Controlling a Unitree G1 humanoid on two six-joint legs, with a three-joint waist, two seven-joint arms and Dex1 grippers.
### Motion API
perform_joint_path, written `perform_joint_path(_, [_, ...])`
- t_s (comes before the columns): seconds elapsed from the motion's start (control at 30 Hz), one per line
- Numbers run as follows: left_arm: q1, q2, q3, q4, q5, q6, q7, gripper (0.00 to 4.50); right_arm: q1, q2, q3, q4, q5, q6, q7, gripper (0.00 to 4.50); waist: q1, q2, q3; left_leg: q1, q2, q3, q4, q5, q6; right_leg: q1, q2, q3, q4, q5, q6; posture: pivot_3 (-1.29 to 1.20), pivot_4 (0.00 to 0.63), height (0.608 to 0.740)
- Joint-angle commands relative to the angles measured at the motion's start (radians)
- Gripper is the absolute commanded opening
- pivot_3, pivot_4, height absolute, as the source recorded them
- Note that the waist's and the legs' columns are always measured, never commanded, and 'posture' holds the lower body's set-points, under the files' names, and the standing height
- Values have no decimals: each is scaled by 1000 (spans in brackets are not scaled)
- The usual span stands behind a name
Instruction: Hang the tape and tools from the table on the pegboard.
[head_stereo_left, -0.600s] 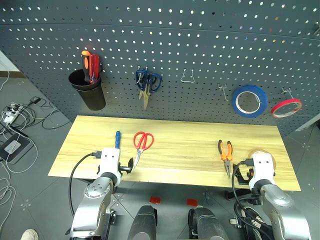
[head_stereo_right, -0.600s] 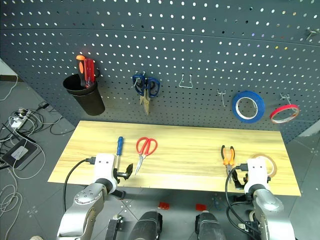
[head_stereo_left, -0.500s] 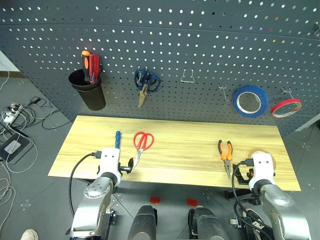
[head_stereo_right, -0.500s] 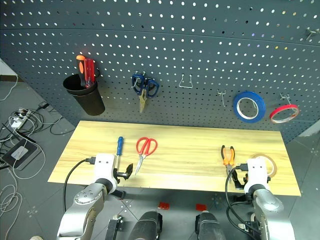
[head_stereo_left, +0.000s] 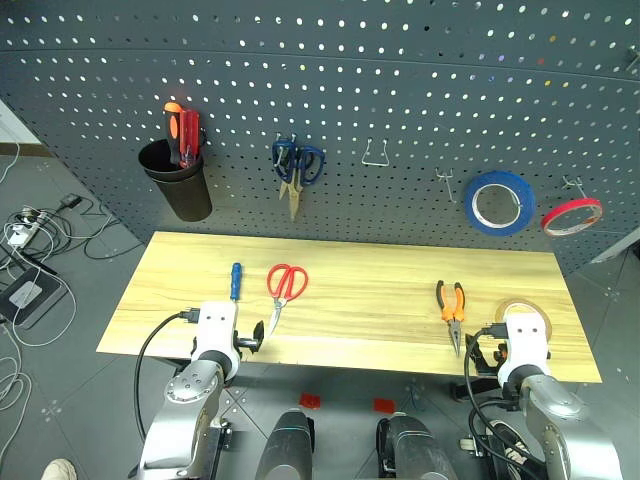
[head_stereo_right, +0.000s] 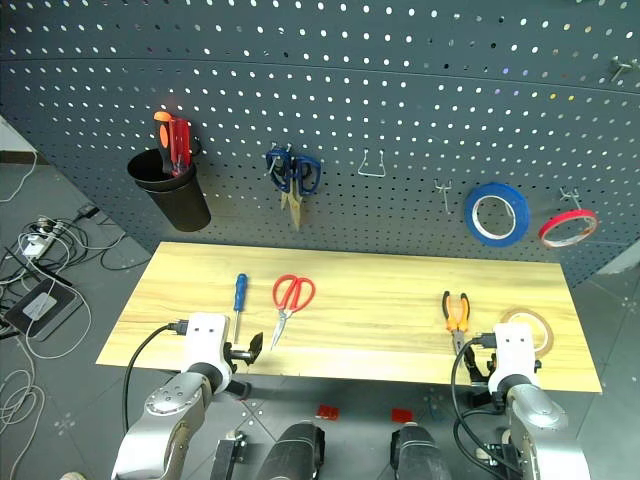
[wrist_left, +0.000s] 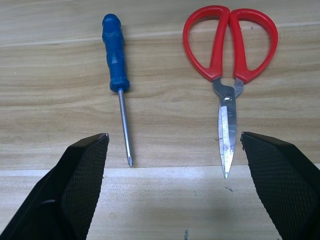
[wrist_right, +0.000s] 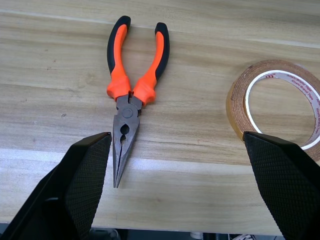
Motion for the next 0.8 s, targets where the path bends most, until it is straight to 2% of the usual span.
perform_joint_path(0.03, [-6,5,12,-14,0,-18,0,4464,-1,3,-4,-39,0,-5,-9,4500,0,0,0,0,0,0,0,0,0,0,0,0,0,0,0,104,218,740])
perform_joint_path(0.3, [-23,5,-2,-17,5,-18,-3,4464,-12,14,11,-37,-3,1,-20,4500,0,0,0,0,0,0,0,0,0,0,0,0,0,0,0,109,226,740])
perform_joint_path(0.47, [-27,8,-30,-30,11,-17,-14,4464,-25,-17,30,-16,-27,-17,-17,4500,0,0,0,0,0,0,0,0,0,0,0,0,0,0,0,108,229,740])
perform_joint_path(0.67, [-141,38,-161,-26,7,-57,-130,4464,-67,-56,15,5,-22,-10,-7,4500,1,0,3,0,0,0,0,0,0,1,0,0,0,0,0,90,257,740])
perform_joint_path(0.8, [-294,35,-310,31,-10,-162,-304,4464,-96,-88,0,53,-4,-43,32,4500,0,1,4,1,-1,0,1,0,0,1,0,0,0,0,0,77,279,740])
